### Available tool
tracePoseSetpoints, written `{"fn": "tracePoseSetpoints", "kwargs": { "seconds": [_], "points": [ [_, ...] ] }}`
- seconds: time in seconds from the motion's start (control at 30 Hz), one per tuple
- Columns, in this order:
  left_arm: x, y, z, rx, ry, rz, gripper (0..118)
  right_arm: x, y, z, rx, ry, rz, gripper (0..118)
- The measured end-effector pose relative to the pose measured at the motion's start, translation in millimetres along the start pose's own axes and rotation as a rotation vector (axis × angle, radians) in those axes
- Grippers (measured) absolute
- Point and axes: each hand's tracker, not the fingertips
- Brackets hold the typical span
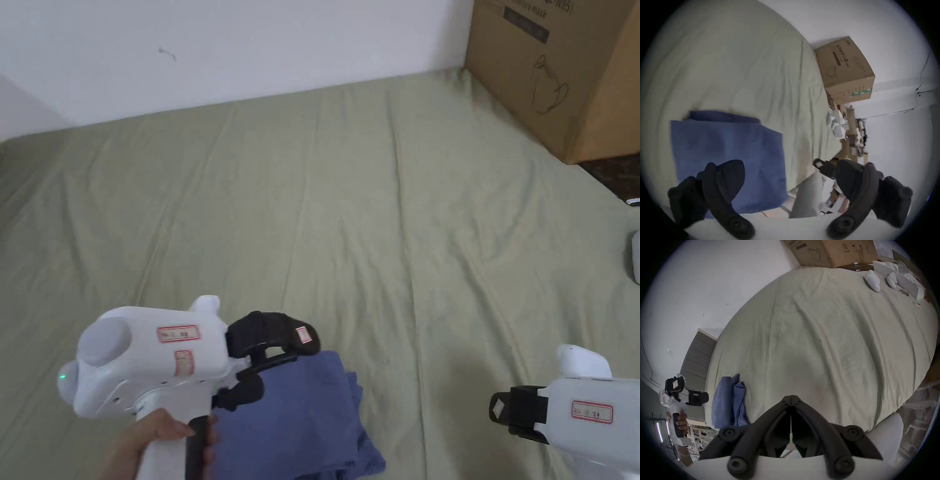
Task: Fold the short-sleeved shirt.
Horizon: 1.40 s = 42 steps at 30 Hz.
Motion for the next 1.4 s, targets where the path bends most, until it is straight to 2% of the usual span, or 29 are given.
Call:
{"fn": "tracePoseSetpoints", "kwargs": {
  "seconds": [0.03, 0.07, 0.1, 0.13, 0.17, 0.27, 0.4, 0.53, 0.6, 0.67, 0.7, 0.77, 0.9, 1.03, 1.17, 1.4],
  "points": [
    [-4.0, -0.7, 8.0, 0.049, 0.032, -0.005, 106, -1.4, 0.4, -1.0, 0.000, 0.000, 0.009, 0],
    [-10.3, -1.5, 14.3, 0.078, 0.060, -0.013, 89, -2.5, 0.7, -2.3, -0.001, 0.001, 0.011, 0],
    [-16.2, -2.4, 17.7, 0.082, 0.094, -0.014, 50, -3.2, 1.1, -3.7, -0.002, 0.002, 0.012, 0],
    [-23.1, -3.4, 16.5, 0.072, 0.140, -0.022, 18, -4.0, 1.3, -5.0, -0.004, 0.006, 0.012, 0],
    [-26.6, -7.9, 15.9, 0.067, 0.172, -0.035, 6, -4.8, 1.2, -6.1, -0.004, 0.010, 0.012, 0],
    [-30.3, -24.6, -3.9, 0.056, 0.172, -0.042, 6, -8.2, 1.1, -9.4, -0.009, 0.016, 0.016, 0],
    [-25.2, -41.6, -46.1, -0.043, 0.037, -0.027, 6, -11.8, -0.1, -11.8, -0.018, 0.018, 0.017, 0],
    [-13.5, -46.9, -88.4, -0.086, 0.111, -0.093, 5, -13.7, -1.5, -8.7, -0.020, 0.018, 0.024, 0],
    [-8.6, -51.9, -101.8, -0.090, 0.077, -0.060, 4, -13.3, -2.0, -7.4, -0.017, 0.015, 0.025, 0],
    [-0.9, -54.7, -118.6, -0.144, 0.084, -0.130, 2, -12.8, -1.6, -7.7, -0.020, 0.005, 0.022, 0],
    [1.5, -55.8, -120.2, -0.141, 0.123, -0.137, 2, -12.9, -1.8, -7.2, -0.019, 0.001, 0.021, 0],
    [3.9, -54.8, -120.0, -0.133, 0.075, -0.124, 2, -13.8, -3.3, -3.9, -0.014, 0.001, 0.022, 0],
    [9.6, -59.2, -122.5, -0.136, 0.077, -0.140, 2, -17.9, -3.6, -3.8, -0.016, -0.009, 0.034, 0],
    [11.3, -60.5, -114.6, -0.126, 0.000, -0.115, 2, -28.1, -2.2, -0.8, -0.014, -0.004, 0.041, 0],
    [7.6, -51.5, -71.3, -0.035, -0.055, -0.133, 2, -57.0, 6.9, 4.0, 0.008, 0.024, 0.112, 0],
    [-56.5, -41.0, 53.7, 0.201, -0.005, -0.090, 2, -138.1, 16.4, -1.3, 0.016, 0.165, 0.339, 0]
  ]
}}
